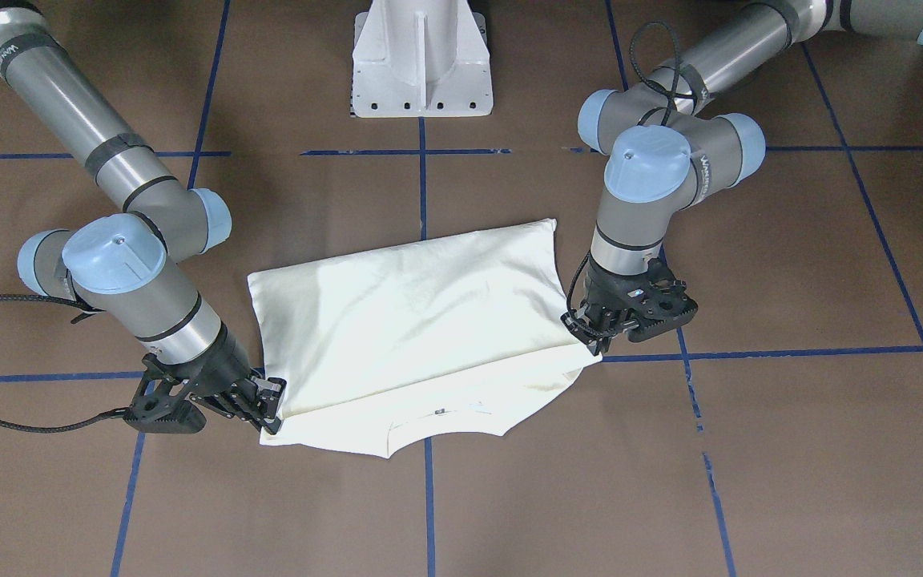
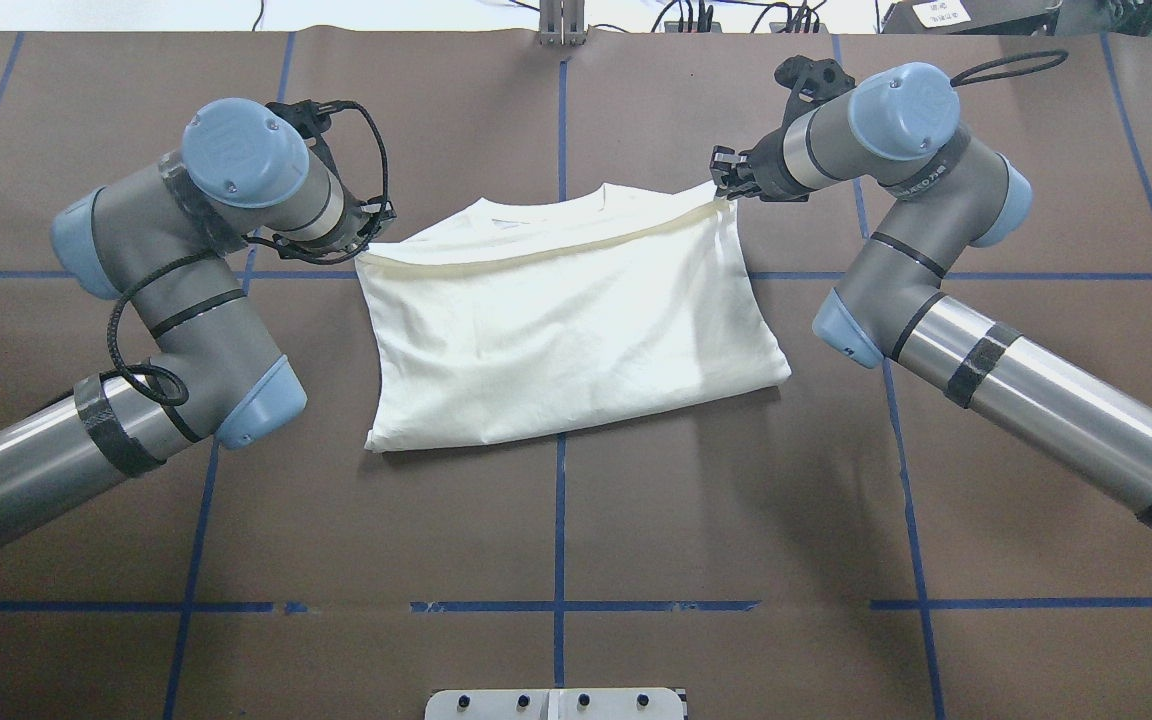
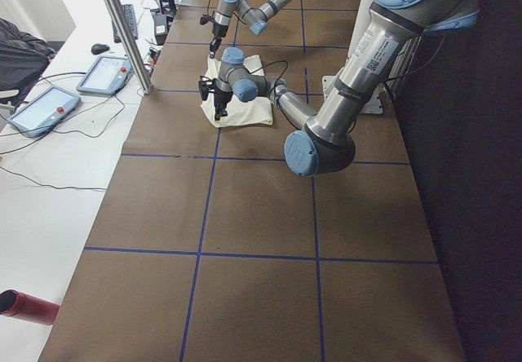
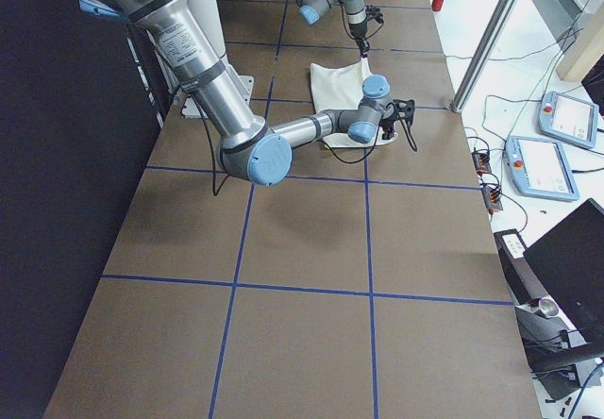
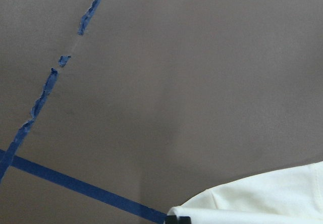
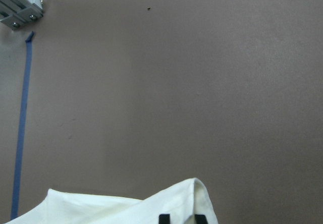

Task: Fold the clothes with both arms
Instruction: 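Open both grippers and draw them back from the folded shirt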

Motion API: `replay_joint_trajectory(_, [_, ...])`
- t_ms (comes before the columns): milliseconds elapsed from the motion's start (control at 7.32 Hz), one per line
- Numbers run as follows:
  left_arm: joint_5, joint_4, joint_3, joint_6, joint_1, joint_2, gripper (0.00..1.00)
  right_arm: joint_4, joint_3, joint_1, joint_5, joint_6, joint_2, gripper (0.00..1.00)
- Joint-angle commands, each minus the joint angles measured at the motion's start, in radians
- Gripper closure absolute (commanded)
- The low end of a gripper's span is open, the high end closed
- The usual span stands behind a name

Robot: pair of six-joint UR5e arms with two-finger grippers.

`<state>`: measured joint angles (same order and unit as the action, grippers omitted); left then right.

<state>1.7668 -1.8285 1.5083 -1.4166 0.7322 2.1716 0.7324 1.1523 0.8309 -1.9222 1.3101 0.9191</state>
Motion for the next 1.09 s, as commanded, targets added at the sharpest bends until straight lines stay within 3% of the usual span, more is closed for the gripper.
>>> replay_joint_trajectory(0, [-0.001,0.005,0.010,0.043,0.003,0.001,0.00,0.004,0.000,0.026,-0.009,-0.088,0.001,0.00])
replay_joint_trajectory(273, [0.006,0.024,0.108,0.114,0.042,-0.013,0.00,0.010,0.042,0.031,-0.079,-0.101,0.029,0.00])
replay_joint_trajectory(547, [0.010,0.131,0.214,0.113,0.041,-0.021,0.00,0.015,0.217,-0.048,-0.063,-0.095,0.181,0.00])
replay_joint_trajectory(957, [0.013,0.163,0.248,0.110,0.039,-0.019,0.00,0.016,0.346,-0.139,-0.035,-0.095,0.318,0.00])
